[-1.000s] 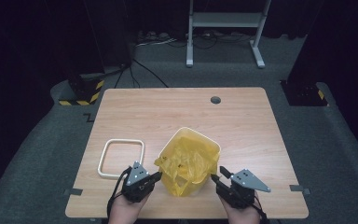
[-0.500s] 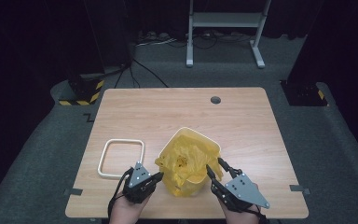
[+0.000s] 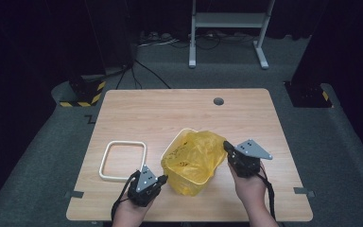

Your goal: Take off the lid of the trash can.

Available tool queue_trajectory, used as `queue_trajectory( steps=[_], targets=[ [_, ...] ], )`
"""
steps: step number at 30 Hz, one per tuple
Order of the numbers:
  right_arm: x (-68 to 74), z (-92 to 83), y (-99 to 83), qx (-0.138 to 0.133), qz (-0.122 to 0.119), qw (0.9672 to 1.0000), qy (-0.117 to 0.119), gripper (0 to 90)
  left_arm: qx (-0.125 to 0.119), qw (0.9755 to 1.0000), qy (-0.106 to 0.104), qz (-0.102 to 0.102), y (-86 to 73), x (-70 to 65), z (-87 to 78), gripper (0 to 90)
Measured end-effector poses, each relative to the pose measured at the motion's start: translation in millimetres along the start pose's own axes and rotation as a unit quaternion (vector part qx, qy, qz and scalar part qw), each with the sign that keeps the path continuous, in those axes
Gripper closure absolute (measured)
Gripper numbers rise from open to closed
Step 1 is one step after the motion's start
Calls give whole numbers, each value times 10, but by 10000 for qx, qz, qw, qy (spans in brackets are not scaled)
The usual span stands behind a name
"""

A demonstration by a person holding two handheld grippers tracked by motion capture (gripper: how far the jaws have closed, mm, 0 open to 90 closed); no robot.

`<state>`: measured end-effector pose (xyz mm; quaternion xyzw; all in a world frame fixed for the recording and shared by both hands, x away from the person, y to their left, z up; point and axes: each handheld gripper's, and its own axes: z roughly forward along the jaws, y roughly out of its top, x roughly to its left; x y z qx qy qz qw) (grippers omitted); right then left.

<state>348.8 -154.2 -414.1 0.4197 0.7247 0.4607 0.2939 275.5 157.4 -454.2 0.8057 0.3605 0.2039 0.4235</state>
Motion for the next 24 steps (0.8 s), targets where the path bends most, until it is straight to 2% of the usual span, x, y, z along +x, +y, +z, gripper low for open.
queue_trajectory(
  steps=[4, 9, 11, 12, 15, 19, 23, 24],
  targets=[
    [-138, 129, -48, 235, 234, 9994, -27, 900, -22, 10000, -8, 45, 12, -20, 11, 900],
    [-224, 279, -131, 533, 398, 9977, 119, 899, -35, 10000, -46, 9, 16, -15, 28, 900],
    [-233, 310, -165, 591, 462, 9971, 140, 823, -50, 10000, 14, 29, 24, -19, 22, 899],
    [-240, 293, -173, 530, 505, 9972, 128, 785, -84, 10000, -5, -18, 24, -22, 15, 874],
    [-252, 185, -168, 331, 562, 9978, 72, 704, -235, 9997, -64, -42, 44, -7, -51, 710],
    [-231, -69, -151, 3, 589, 9982, 61, 634, -587, 9982, -25, -128, 76, 31, -185, 593],
    [-195, -299, -145, -320, 618, 9975, -91, 616, -872, 9960, 39, -179, 161, 74, -219, 556],
    [-184, -366, -152, -384, 669, 9970, -83, 622, -882, 9960, 78, -102, 189, 76, -209, 550]
  ],
)
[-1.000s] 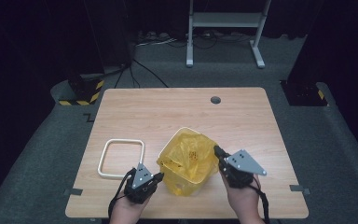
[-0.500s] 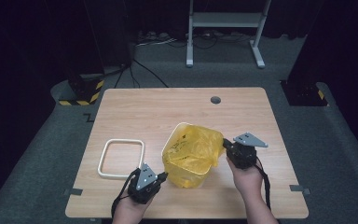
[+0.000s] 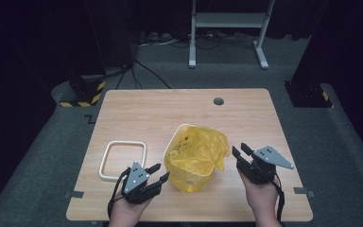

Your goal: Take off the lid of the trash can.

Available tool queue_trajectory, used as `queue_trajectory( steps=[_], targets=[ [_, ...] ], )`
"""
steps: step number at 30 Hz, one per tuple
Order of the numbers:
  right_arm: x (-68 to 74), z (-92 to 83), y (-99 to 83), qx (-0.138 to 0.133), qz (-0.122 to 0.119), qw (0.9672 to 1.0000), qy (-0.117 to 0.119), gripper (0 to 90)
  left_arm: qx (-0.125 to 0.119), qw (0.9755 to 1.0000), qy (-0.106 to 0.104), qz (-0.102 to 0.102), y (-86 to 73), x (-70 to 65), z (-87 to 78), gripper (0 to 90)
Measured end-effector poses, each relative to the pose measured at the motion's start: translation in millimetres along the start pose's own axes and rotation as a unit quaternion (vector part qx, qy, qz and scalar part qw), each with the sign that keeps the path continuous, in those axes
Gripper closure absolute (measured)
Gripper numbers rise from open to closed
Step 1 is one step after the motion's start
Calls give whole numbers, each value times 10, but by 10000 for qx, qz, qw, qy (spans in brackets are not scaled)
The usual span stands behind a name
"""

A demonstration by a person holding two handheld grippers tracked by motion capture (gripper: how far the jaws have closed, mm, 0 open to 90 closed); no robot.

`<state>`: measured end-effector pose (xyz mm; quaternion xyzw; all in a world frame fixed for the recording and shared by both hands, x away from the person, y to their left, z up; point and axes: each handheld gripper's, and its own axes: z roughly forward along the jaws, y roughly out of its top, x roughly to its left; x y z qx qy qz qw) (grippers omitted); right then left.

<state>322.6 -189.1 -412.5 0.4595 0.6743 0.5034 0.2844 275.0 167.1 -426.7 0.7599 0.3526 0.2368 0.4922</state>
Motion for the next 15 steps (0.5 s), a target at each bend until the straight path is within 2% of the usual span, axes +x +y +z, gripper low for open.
queue_trajectory(
  steps=[3, 4, 5, 7, 9, 12, 15],
  targets=[
    [41, -93, -72, 153, 14, 9999, 29, 666, -78, 9999, 4, 125, 100, 17, 91, 534],
    [61, -104, -115, 271, 59, 9995, 131, 668, -87, 9999, -1, 98, 127, 27, 123, 532],
    [131, -118, -189, 360, 152, 9986, 366, 676, -114, 9999, -8, 125, 159, 47, 162, 535],
    [162, -113, -192, 370, 201, 9981, 452, 675, -128, 9998, 34, 172, 204, 50, 210, 534],
    [274, -89, -155, 293, 234, 9974, 615, 660, -165, 9995, 18, 251, 256, 56, 246, 542],
    [387, -30, -93, 211, 296, 9972, 658, 629, -277, 9993, 41, 234, 313, 65, 255, 548],
    [446, 47, -46, 181, 377, 9979, 502, 609, -339, 9992, 18, 231, 347, 67, 241, 539]
  ],
)
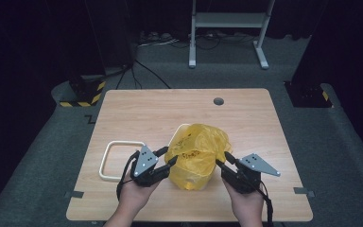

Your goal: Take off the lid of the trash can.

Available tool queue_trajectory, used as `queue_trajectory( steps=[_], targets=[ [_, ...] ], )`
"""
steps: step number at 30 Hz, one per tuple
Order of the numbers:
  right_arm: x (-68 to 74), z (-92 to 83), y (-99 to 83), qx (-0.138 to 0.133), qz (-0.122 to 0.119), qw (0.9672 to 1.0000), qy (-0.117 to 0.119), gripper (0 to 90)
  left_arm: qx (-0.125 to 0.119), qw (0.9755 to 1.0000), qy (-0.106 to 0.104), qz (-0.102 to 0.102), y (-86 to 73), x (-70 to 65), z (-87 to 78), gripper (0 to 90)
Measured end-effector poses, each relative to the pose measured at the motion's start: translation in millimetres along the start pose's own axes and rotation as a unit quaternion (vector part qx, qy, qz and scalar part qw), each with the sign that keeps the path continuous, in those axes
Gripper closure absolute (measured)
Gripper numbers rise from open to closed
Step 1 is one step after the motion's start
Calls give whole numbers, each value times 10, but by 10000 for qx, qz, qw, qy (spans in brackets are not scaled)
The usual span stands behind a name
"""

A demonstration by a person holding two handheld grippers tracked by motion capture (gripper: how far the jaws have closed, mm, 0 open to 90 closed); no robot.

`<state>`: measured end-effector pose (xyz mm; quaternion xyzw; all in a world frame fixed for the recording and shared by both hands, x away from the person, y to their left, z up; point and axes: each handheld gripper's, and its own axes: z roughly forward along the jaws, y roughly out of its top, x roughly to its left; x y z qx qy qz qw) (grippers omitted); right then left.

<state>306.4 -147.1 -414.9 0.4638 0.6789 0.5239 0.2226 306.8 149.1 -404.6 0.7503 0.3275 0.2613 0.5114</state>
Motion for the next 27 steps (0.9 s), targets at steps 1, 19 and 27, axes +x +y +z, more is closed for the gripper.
queue_trajectory(
  steps=[1, 19, 27],
  targets=[
    [-2, 23, 2, 14, 24, 10000, -21, 604, -21, 10000, -30, -6, 14, -5, -3, 529],
    [84, 162, -43, 203, -164, 9994, -215, 646, 7, 9966, 253, -781, -75, 281, 145, 888],
    [123, 153, -41, 219, -399, 9988, -204, 676, 152, 9920, 399, -1184, -238, 502, 229, 897]
  ],
)
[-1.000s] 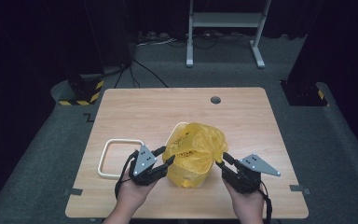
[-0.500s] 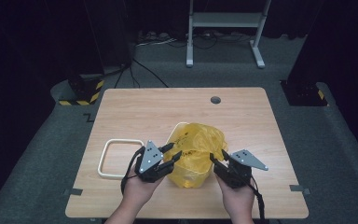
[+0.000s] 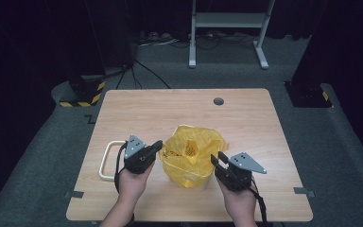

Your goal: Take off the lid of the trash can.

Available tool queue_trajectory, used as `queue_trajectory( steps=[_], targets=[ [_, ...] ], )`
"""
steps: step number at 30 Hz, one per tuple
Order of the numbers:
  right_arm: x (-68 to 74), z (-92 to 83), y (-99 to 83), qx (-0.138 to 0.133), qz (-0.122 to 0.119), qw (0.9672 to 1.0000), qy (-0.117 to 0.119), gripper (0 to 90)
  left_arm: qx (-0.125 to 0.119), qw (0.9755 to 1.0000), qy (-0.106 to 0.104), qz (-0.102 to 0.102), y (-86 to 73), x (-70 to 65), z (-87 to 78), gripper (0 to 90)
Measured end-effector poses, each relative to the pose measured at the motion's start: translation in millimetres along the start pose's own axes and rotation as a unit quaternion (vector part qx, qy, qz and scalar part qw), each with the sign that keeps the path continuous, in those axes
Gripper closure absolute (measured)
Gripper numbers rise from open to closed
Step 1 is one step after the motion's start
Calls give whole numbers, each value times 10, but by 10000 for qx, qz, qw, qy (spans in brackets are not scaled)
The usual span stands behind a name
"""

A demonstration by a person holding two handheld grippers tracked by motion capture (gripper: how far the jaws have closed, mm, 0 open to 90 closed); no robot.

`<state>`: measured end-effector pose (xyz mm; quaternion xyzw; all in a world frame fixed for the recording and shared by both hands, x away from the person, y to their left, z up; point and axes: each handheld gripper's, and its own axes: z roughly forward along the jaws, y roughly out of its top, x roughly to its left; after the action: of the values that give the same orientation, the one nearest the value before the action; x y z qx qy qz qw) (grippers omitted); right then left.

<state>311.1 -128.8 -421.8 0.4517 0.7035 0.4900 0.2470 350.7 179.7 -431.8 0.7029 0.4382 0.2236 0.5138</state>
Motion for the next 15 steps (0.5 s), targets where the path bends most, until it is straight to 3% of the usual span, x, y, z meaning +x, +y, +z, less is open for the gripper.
queue_trajectory(
  steps=[6, 11, 15],
  targets=[
    [-24, -13, -6, -18, -8, 9999, 106, 692, 215, 9996, -163, 50, -71, -32, 115, 896],
    [-66, -35, 0, 8, -118, 9999, 121, 714, 263, 9990, -345, 142, -111, -143, 68, 896],
    [-181, -66, 3, 65, -65, 9999, 67, 726, 298, 9976, -600, 165, -164, -277, 13, 896]
  ],
)
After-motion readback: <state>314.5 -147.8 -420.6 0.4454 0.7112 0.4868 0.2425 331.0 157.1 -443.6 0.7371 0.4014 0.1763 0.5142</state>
